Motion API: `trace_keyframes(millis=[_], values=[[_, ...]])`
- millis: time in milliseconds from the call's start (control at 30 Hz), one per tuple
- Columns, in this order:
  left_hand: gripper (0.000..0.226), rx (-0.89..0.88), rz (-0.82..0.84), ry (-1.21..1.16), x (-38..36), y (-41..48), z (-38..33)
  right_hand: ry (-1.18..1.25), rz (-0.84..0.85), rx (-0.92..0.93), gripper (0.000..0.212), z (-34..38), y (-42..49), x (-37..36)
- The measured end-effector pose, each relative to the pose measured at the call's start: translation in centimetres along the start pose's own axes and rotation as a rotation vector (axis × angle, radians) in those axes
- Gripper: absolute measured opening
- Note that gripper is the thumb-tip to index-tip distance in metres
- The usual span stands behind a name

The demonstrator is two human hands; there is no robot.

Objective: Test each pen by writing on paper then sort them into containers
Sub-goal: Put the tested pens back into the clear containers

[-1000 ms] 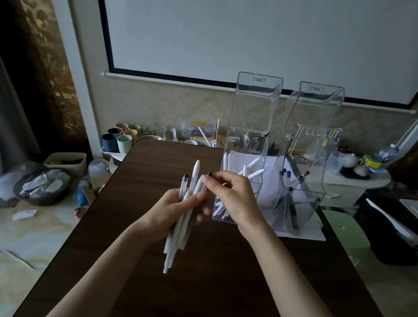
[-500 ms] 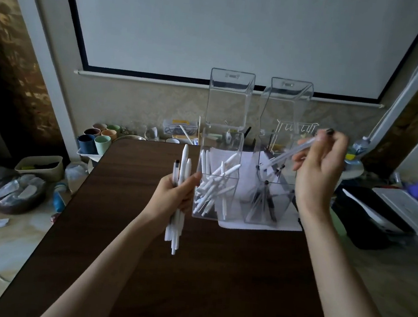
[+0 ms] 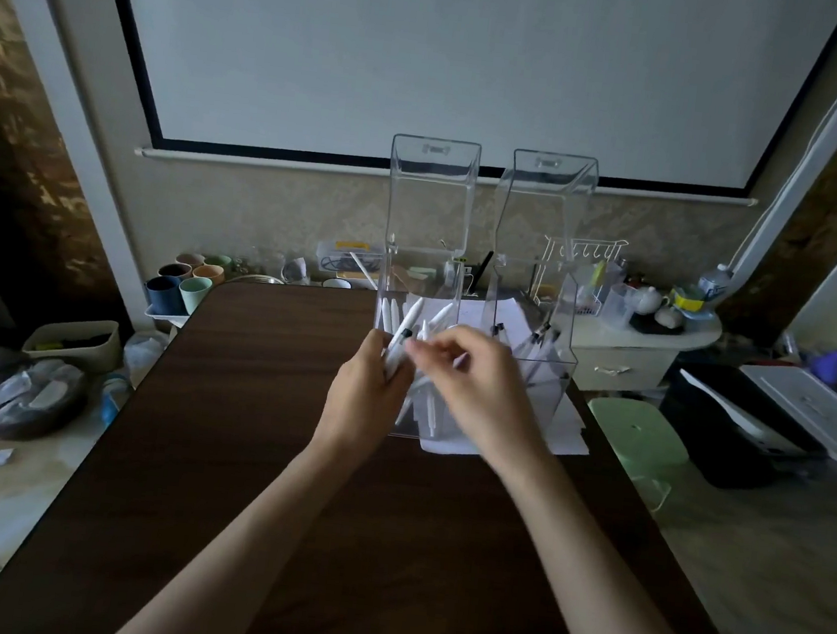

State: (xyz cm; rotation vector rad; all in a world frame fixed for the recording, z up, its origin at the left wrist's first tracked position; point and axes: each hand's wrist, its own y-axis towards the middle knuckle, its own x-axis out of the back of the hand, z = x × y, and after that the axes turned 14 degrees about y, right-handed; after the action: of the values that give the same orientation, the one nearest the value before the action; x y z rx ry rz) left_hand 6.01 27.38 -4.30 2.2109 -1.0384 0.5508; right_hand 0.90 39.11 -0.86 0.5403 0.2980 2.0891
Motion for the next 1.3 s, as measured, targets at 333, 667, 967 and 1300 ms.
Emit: trace_keyframes(millis=[333,667,967,1300], values=[[0.016,0.006,0.158,-0.184,-0.1,-0.5,1.1,0.149,-0.111,-0.096,0.015,-0.1,0.9,-2.1],[0.038,0.106,0.196,-0.545,0.1,-0.3,2.0,0.238,-0.691,0.221,0.012,0.7,4.4,7.9],[0.031,0.048,0.238,-0.667,0.0,0.5,1.8,-0.309,-0.416,-0.169,0.028,-4.8,4.5,8.9],[0.026,-0.106,-0.228,-0.710,5.1,9.1,-4.6,-0.342,-0.432,0.122,0.023,-5.8,2.8,7.7]])
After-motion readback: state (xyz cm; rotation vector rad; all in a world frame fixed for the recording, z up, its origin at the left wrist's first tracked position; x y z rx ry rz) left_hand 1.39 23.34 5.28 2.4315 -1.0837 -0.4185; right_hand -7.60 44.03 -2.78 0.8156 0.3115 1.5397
